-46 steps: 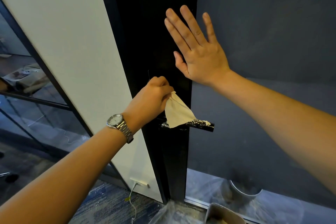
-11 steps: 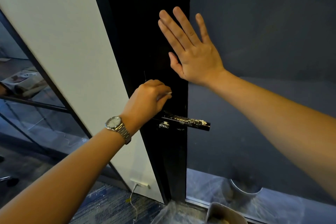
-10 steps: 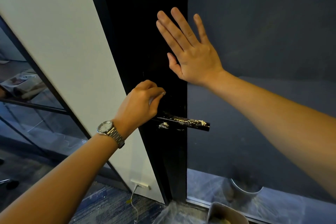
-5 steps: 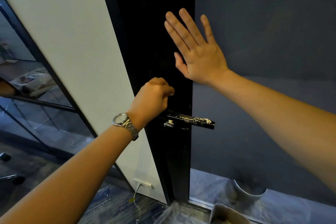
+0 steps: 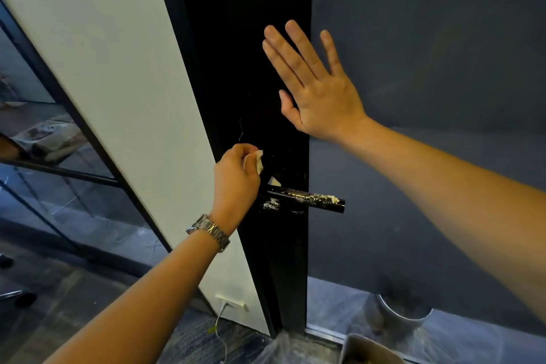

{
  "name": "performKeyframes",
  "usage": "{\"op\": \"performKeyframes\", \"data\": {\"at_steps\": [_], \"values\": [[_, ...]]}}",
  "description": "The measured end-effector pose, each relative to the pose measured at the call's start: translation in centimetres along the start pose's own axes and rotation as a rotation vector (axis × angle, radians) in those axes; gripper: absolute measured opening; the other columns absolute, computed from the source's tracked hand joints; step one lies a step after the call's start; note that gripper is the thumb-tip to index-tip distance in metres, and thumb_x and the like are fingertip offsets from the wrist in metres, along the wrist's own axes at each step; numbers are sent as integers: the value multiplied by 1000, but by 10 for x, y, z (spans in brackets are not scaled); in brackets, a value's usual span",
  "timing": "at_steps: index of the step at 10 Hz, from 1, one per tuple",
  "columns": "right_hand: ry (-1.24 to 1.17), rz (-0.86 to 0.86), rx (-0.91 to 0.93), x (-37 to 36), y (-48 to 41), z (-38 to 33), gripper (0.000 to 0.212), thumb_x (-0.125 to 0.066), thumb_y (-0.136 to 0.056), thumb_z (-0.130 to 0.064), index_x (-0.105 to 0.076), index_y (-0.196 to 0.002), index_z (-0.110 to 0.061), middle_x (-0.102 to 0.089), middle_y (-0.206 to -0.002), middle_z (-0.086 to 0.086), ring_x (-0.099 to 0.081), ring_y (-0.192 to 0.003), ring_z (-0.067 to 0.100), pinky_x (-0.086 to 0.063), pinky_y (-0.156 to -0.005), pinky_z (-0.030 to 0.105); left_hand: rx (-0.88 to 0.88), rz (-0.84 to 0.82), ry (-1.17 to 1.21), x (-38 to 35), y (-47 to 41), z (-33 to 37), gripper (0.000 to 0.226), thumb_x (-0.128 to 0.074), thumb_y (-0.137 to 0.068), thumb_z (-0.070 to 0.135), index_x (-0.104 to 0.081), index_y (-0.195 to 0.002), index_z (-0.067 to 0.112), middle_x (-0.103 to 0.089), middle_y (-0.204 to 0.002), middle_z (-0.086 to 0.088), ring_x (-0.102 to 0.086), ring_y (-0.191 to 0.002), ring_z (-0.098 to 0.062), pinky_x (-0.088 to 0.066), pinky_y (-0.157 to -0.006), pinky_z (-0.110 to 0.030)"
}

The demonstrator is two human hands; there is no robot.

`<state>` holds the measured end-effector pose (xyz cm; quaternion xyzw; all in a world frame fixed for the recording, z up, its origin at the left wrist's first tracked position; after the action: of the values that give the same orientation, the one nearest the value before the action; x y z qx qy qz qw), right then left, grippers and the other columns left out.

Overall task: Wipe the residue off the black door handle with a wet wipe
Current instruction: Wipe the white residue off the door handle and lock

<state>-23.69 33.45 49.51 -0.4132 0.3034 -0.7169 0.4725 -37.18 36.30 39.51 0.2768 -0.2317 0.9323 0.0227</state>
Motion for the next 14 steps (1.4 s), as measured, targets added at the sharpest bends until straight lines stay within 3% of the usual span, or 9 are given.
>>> {"op": "performKeyframes", "data": {"at_steps": [1, 2, 3, 6, 8, 10, 11, 12, 14], "values": [[-14, 2, 0, 0, 0, -1, 57, -41, -91, -28, -34, -145, -9, -40, -149, 9, -36, -138, 30, -21, -112, 50, -95, -20, -31, 8, 0, 14, 22, -46, -92, 7, -64, -104, 5, -59, -92, -3, -47, -50, -3, -37, -47, -4], [-5, 0, 0, 0, 0, 0, 57, -41, -91, -28, -34, -145, -9, -40, -149, 9, -37, -138, 30, -21, -112, 50, -307, -77, -109, 6, 5, 30, 22, -53, -87, -1, -68, -102, 7, -65, -101, -1, -57, -80, 0, -40, -75, 2], [-1, -3, 1, -1, 0, 0, 57, -42, -91, -28, -35, -145, -9, -39, -150, 9, -36, -138, 29, -20, -112, 50, -297, -44, -83, 0, 8, 25, 24, -56, -85, -2, -71, -98, 11, -69, -107, -2, -57, -101, -5, -33, -92, 1], [-5, -10, -3, 0, -1, 0, 57, -42, -91, -28, -35, -145, -9, -39, -150, 9, -36, -139, 29, -21, -113, 50, -117, 48, -64, 4, -1, 17, 19, -49, -90, 7, -64, -101, 6, -61, -101, -10, -46, -65, -2, -37, -58, 2], [3, -9, -1, -1, 0, 0, 57, -41, -92, -28, -34, -145, -9, -39, -150, 9, -35, -139, 29, -20, -113, 50, -259, -128, -187, -2, 4, 34, 16, -57, -87, 11, -70, -97, 10, -63, -96, -2, -56, -67, -10, -43, -65, -9], [-3, -8, 3, -1, 0, 0, 56, -39, -92, -28, -35, -145, -9, -39, -150, 8, -36, -138, 29, -21, -113, 50, -97, -455, -349, -8, -14, 33, 19, -56, -88, 16, -69, -101, 16, -66, -93, 0, -61, -74, -15, -44, -60, -9], [-13, -19, 1, -2, 0, 0, 56, -37, -93, -29, -33, -145, -10, -38, -151, 8, -34, -139, 29, -17, -115, 48, -107, -689, -404, -7, -8, 43, 23, -50, -91, 17, -66, -108, 18, -67, -100, 2, -61, -91, -22, -47, -82, -23], [-7, -11, 1, -2, 1, 0, 56, -39, -92, -29, -34, -145, -10, -39, -150, 8, -35, -139, 29, -19, -114, 49, -111, -852, -325, 2, -5, 44, 30, -50, -91, 9, -61, -117, 18, -61, -106, 9, -55, -94, -6, -40, -94, -21], [-10, -8, 0, -1, 0, 0, 57, -40, -91, -28, -36, -144, -9, -40, -149, 9, -37, -138, 29, -21, -112, 50, -225, -863, -319, -14, 0, 48, 28, -61, -84, 13, -66, -111, 21, -67, -109, 5, -58, -96, -8, -46, -94, -24]]}}
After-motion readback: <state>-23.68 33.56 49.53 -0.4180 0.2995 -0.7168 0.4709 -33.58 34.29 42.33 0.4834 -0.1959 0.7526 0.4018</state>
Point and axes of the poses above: each hand's wrist, its own y-axis away from the middle knuckle, its own x-axis out of the back of the hand, z = x × y, the point moved 6 cm from there along -y, towards the middle knuckle
